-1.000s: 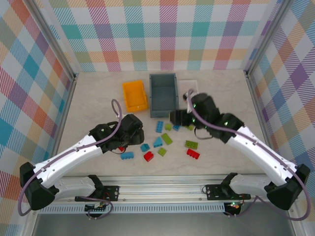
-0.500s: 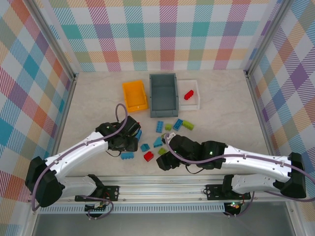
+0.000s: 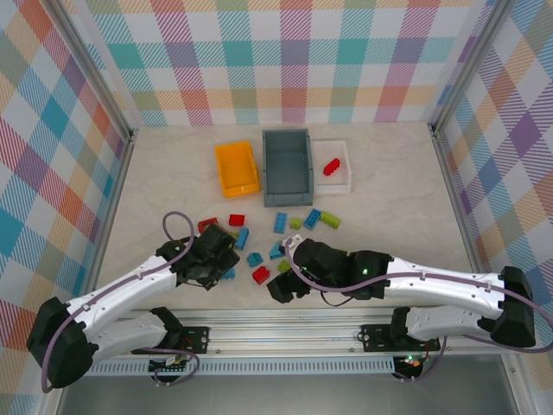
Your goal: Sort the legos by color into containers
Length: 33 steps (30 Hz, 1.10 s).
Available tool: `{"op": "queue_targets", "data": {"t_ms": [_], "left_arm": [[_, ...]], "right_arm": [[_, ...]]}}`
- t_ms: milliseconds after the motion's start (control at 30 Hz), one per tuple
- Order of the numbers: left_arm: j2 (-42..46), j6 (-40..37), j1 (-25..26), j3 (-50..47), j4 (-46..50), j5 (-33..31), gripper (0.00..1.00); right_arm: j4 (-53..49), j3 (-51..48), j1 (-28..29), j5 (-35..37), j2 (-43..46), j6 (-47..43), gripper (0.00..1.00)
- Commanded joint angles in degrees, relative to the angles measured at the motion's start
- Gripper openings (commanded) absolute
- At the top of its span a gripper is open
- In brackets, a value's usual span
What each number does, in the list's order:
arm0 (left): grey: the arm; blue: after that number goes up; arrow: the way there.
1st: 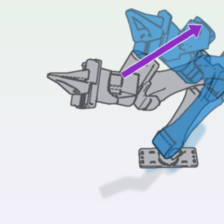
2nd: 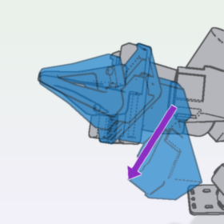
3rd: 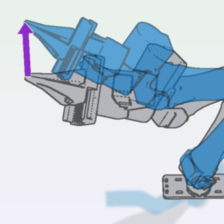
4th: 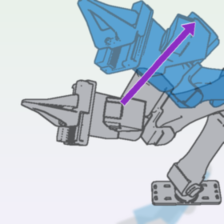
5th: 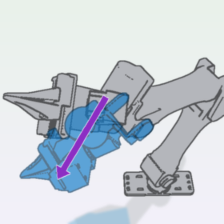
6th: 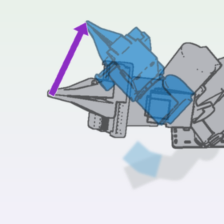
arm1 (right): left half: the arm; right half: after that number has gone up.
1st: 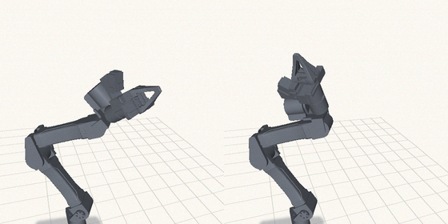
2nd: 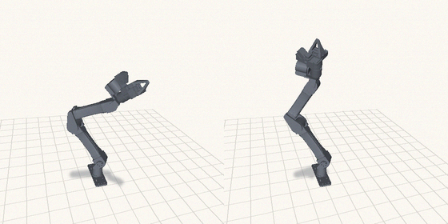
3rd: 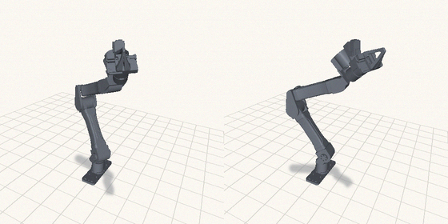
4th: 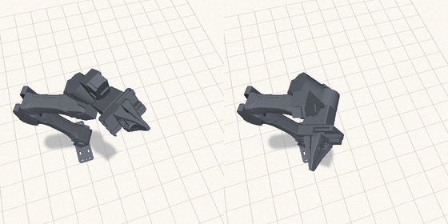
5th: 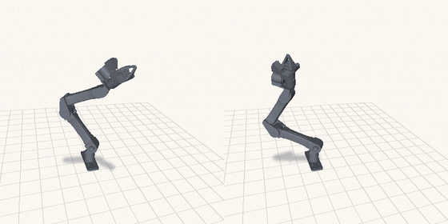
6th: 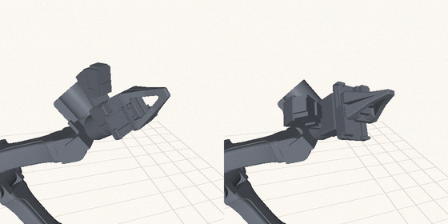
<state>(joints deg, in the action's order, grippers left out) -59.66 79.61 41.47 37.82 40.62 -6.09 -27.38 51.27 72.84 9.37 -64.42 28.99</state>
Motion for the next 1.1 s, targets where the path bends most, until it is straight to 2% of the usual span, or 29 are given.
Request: {"op": "queue_targets", "data": {"t_ms": [0,167,333,533,700,767,900,1000,1067], "left_arm": [[-2.42,16.98,-0.26,-1.52,-4.05,-1.14,0.71],[-8.87,24.09,-0.37,0.67,-1.32,-1.03,0.74],[-13.22,27.99,-0.58,0.49,-3.97,-1.67,0.7],[-15.82,29.54,-0.6,-0.01,-3.95,-2.72,0.5],[-13.29,28.98,-0.59,-0.17,-2.35,-4.41,0.35],[-10.66,28.12,-0.39,0.52,0.28,-5.61,0.26],[-3.33,24.61,0.69,3.4,6.67,-8.8,0.22],[-0.26,15.38,0.24,8.87,9.01,-11.54,0.18],[-1.91,5.63,-2.51,13.21,8.62,-10.11,0.18]], "right_arm": [[4.1,-0.51,0.0,-2.68,0.88,-6.79,0.9],[3.94,1.54,-1.54,-4.57,0.51,-9.03,0.91],[4.5,1.23,-2.0,-4.98,0.09,-8.26,0.9],[4.35,-0.27,-2.01,-3.97,1.01,-6.19,0.89],[4.39,-1.39,-2.66,-3.01,2.59,-5.19,0.88],[4.49,-1.37,-3.25,-2.57,3.02,-4.93,0.88],[4.96,-0.61,-5.18,-1.36,4.48,-3.71,0.87],[6.02,-0.03,-7.93,0.65,6.36,-0.93,0.85],[7.86,-0.15,-10.61,0.87,7.54,1.02,0.85]]}}
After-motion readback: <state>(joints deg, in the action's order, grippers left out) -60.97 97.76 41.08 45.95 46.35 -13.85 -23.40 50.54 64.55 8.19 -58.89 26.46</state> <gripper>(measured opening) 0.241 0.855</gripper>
